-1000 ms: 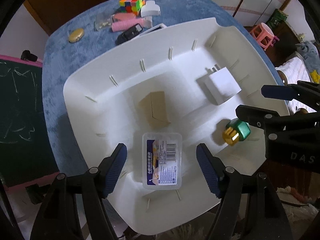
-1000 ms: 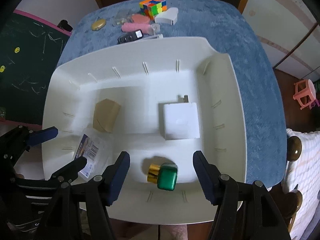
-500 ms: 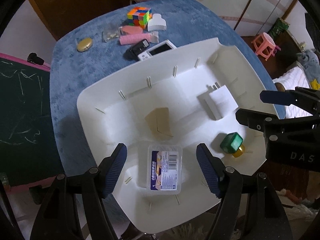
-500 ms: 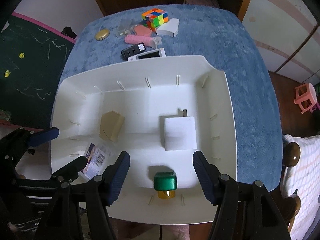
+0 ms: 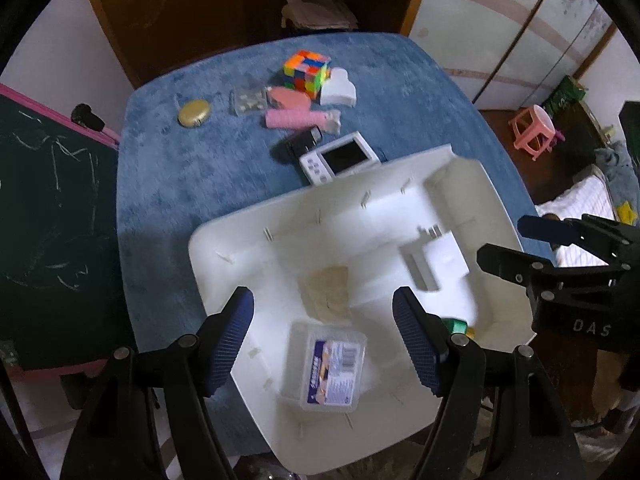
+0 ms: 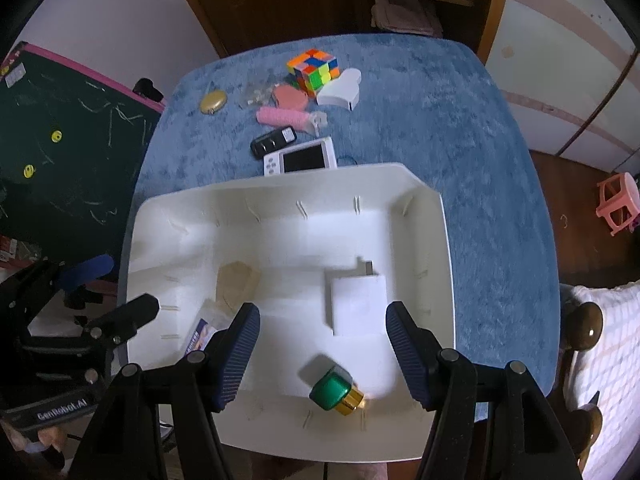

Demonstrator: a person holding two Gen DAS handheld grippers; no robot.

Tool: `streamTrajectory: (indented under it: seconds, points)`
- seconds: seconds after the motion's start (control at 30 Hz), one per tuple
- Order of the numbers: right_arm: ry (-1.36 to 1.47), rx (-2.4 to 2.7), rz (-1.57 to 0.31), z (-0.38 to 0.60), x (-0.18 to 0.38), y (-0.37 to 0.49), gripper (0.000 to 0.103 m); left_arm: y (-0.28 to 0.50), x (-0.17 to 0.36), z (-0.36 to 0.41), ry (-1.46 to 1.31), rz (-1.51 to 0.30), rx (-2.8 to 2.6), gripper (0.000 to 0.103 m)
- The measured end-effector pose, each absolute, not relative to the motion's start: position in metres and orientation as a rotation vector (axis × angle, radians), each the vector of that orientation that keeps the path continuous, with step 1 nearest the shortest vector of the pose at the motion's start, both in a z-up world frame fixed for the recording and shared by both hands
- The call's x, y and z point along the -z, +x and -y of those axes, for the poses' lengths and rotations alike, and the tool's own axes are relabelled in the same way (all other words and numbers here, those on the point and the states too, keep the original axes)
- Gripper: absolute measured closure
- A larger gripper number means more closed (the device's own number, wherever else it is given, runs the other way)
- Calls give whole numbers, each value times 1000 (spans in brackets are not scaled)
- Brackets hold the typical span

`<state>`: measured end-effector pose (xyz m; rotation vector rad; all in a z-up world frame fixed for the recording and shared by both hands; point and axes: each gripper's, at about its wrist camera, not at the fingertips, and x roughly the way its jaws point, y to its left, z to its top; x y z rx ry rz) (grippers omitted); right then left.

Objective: Organize rigid objects
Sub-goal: 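Move both tools back from the tray toward the remaining objects, then reach left tool to black charger plug while right tool reaches white bottle-shaped object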

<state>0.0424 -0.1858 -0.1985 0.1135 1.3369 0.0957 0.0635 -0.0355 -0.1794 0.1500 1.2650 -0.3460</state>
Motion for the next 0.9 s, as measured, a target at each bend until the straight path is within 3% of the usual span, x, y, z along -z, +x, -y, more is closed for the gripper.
streamTrajectory:
  seconds: [0.53,0.9]
  points:
    - [124,-134,-1271,202,170,110,37,135,160,40,139,-1234,308,28]
    - [215,-122,-1280,221,175,208,37,200,177,41,-6,-1299,270,28]
